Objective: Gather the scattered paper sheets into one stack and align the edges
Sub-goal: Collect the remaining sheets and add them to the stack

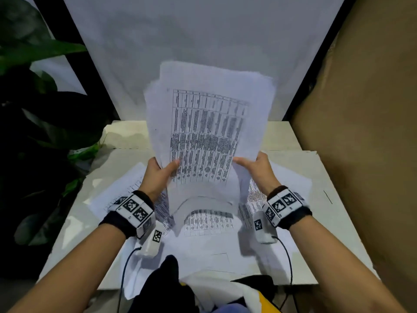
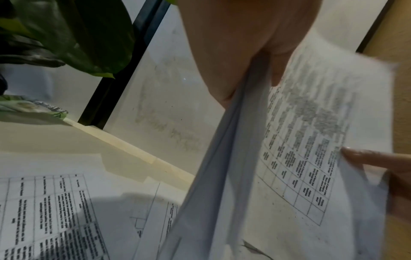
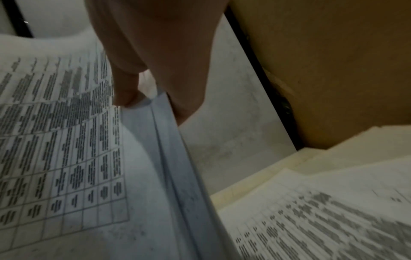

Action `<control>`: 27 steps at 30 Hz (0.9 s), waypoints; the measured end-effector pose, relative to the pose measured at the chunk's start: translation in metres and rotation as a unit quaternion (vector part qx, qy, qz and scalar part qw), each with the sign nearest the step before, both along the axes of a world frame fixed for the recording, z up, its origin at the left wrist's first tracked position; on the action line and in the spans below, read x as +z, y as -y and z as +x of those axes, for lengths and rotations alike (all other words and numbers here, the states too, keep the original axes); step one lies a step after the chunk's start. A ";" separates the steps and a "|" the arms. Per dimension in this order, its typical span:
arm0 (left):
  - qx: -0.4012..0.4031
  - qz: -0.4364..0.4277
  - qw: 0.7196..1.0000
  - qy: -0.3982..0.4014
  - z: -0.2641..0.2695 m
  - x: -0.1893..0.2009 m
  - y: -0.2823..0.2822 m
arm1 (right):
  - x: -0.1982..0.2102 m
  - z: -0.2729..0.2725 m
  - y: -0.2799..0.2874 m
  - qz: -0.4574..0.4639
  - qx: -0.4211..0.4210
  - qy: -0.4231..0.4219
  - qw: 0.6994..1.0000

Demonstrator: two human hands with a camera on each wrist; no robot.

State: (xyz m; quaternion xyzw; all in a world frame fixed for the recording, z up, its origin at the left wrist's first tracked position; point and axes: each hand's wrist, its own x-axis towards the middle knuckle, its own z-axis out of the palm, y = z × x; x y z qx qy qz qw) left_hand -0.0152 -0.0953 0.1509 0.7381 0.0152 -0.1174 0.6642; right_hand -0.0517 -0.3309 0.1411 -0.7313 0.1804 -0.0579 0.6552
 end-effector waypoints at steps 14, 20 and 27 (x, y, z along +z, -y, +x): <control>-0.072 -0.083 0.992 0.069 -0.005 0.015 -0.011 | 0.025 -0.007 -0.012 0.006 0.090 0.081 0.993; -0.096 -0.087 0.986 0.104 -0.017 0.013 -0.011 | 0.019 -0.011 -0.022 0.024 0.101 0.054 0.993; -0.043 -0.092 0.987 0.127 -0.012 0.020 -0.010 | 0.032 -0.011 -0.028 0.041 0.069 0.089 0.993</control>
